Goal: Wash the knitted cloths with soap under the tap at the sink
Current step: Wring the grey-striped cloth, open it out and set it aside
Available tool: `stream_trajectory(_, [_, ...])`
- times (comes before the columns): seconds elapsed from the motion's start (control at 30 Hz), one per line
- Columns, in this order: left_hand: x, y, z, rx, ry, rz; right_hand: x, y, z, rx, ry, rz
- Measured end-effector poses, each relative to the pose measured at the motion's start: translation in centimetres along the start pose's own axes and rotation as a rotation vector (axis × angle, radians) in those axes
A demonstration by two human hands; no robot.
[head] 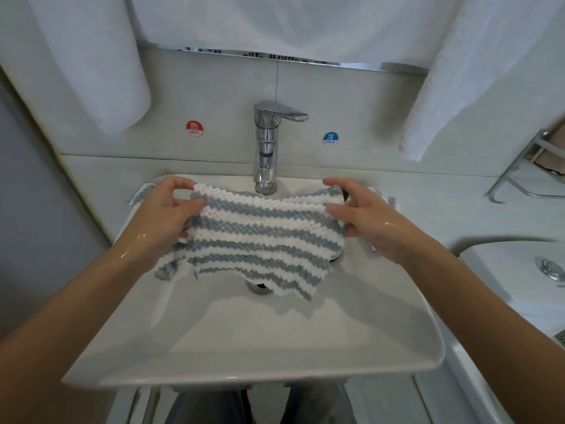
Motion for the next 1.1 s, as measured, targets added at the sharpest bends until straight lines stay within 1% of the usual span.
stream_trajectory(0.1, [-0.1,0.0,-0.2,-0.038,0.019,0.057,-0.5,-0.2,0.1,0.039,0.014,0.009])
stream_trajectory(0.27, [-0.5,0.2,-0.1,0.016,-0.046,0.145,-0.9,-0.4,0.3,0.069,0.075,-0.002])
stream_trajectory(0.43, [-0.7,0.2,-0.2,0.006,-0.035,0.140,-1.6,-0.5,0.2,0.066,0.002,-0.075])
stream_trajectory(0.6, [-0.6,0.5,-1.0,-0.038,-0.003,0.142,-1.6,-0.3,-0.3,0.084,-0.003,-0.079])
stream_trajectory(0.77, [-0.6,0.4,-1.1,-0.036,-0.019,0.143,-1.6,-0.2,0.4,-0.180,-0.046,-0.117])
stream_trajectory(0.83, [-0.6,0.4,-1.1,-0.034,-0.023,0.134,-1.6,-0.2,0.6,-0.212,-0.033,-0.110])
stream_trajectory(0.93, [-0.6,0.2,-1.0,-0.033,-0.018,0.124,-1.2,-0.1,0.5,-0.176,0.038,-0.097])
stream_trajectory(1.0, [-0.6,0.0,-1.0,-0.032,-0.009,0.116,-1.0,-0.1,0.3,-0.079,0.100,-0.078])
stream_trajectory(1.03, [-0.5,0.0,-1.0,-0.033,-0.006,0.114,-1.0,-0.1,0.2,-0.022,0.111,-0.072])
stream_trajectory(1.1, [-0.4,-0.1,-1.0,-0.043,0.000,0.109,-1.0,0.0,0.1,0.071,0.063,-0.085])
Point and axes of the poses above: each hand's wrist, its own x-axis towards the middle knuckle, its own z-axis out of the palm, y = z × x, the point moved 2 cm from there along x, towards the middle knuckle, and after that the axes turned 15 degrees about -x, right-handed, at the moved point
